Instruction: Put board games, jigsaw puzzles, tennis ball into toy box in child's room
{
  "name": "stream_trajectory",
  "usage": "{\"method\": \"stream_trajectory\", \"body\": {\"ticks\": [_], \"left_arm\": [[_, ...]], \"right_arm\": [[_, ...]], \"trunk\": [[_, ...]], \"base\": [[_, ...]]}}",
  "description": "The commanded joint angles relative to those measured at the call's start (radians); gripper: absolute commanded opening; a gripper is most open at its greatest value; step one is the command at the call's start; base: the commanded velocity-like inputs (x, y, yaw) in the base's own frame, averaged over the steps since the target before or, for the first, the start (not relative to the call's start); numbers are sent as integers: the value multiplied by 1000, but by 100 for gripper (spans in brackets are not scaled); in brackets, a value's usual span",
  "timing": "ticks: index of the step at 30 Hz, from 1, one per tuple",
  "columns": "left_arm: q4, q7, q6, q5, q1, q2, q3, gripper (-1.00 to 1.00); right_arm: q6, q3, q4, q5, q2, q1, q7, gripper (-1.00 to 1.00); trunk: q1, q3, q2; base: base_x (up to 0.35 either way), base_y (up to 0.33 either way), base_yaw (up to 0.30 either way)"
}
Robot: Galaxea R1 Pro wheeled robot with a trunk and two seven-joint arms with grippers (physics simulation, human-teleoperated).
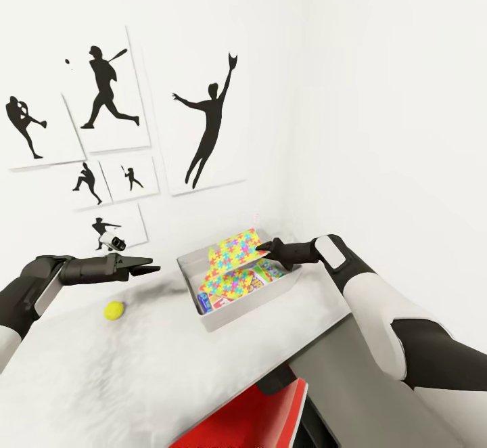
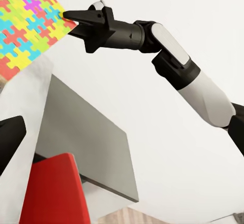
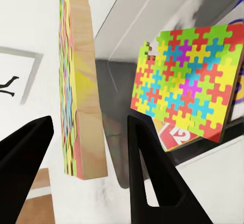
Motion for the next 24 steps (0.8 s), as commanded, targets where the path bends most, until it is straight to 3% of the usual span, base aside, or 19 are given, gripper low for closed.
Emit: {"method": "stream_trajectory", "body": {"ticks": [1, 16, 24], "left_arm": [[0, -4, 10, 3, -1, 1, -4, 100], [-41, -4, 19, 3, -6, -5, 1, 100], [-180, -4, 106, -5, -119, -9, 1, 100]], "right_arm": [[2, 0, 0, 9, 0, -2, 9, -100], [40, -1, -35, 10, 15, -17, 6, -100], [47, 8, -46, 10, 25, -45, 5, -100]], "trunk": [[1, -4, -2], [1, -29, -2], [1, -42, -2]], "base": [[0, 0, 0], [0, 0, 0], [0, 0, 0]]}}
